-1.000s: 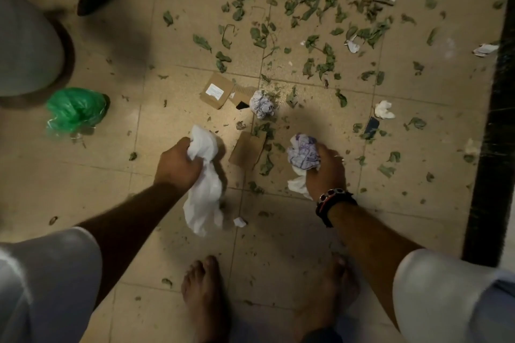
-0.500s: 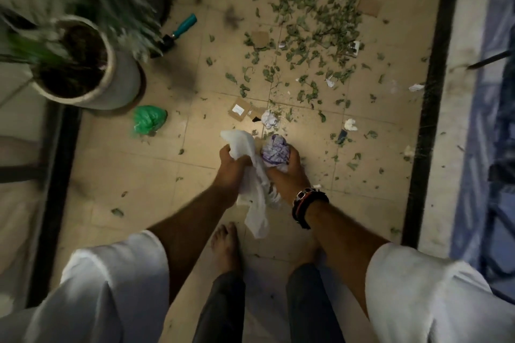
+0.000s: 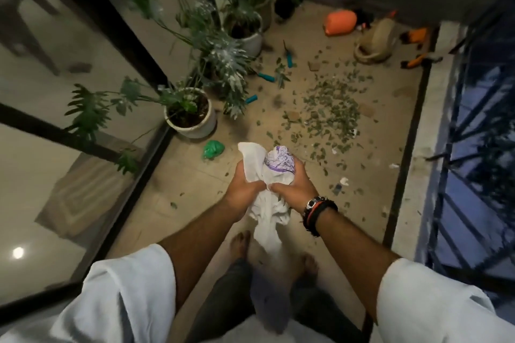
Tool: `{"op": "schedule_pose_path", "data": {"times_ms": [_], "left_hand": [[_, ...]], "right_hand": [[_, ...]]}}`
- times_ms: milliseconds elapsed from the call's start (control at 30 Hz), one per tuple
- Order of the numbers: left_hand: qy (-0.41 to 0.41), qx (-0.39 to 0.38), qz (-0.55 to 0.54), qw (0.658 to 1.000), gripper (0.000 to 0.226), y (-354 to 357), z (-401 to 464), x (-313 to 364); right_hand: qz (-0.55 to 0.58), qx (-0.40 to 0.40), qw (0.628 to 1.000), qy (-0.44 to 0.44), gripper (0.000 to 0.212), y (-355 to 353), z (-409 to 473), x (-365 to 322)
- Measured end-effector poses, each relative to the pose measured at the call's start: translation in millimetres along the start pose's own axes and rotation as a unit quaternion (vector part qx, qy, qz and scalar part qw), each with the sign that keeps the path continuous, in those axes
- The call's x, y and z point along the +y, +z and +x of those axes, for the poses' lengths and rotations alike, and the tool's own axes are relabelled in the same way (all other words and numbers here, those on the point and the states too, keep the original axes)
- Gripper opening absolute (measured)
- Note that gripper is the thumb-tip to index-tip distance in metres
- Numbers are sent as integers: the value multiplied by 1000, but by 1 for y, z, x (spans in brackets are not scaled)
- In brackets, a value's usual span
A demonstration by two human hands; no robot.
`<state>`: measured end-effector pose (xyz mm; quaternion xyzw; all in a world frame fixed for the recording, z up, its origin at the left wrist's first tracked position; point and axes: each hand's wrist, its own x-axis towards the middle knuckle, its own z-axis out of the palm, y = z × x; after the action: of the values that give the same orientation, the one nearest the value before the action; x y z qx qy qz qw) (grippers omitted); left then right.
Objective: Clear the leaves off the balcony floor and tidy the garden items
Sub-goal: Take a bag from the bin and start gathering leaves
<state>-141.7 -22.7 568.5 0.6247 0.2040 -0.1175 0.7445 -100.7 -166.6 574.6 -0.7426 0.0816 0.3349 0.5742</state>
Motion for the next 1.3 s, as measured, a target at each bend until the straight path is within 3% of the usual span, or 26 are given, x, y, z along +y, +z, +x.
{"op": "schedule_pose_path", "data": {"times_ms": [333,467,667,867,1067,1167,1300], "left_hand": [[13,193,-110,975,55,-9,-117,38],[-6,270,-143,952,78,-39,-156,28],[2,362,-207,909,89,-107,-211,-9],[-12,456,-264,850,88,-166,-286,-50],[-74,579,-346,735,92,-200,-356,-60],[-61,585,-374,717,76,-224,-375,-72],[-66,608,-389,689,78,-255,-392,-91]], "right_hand": [[-86,-127,987,-49,75,44,-84,-56],[-129,-178,974,-60,69,83,-104,-65],[-172,-257,948,-83,64,167,-138,-67],[-234,-329,911,-86,66,263,-173,-43],[-315,-399,857,-83,60,357,-189,-21],[-352,-435,825,-79,57,405,-184,-8],[-415,-487,765,-77,56,469,-181,8]]}}
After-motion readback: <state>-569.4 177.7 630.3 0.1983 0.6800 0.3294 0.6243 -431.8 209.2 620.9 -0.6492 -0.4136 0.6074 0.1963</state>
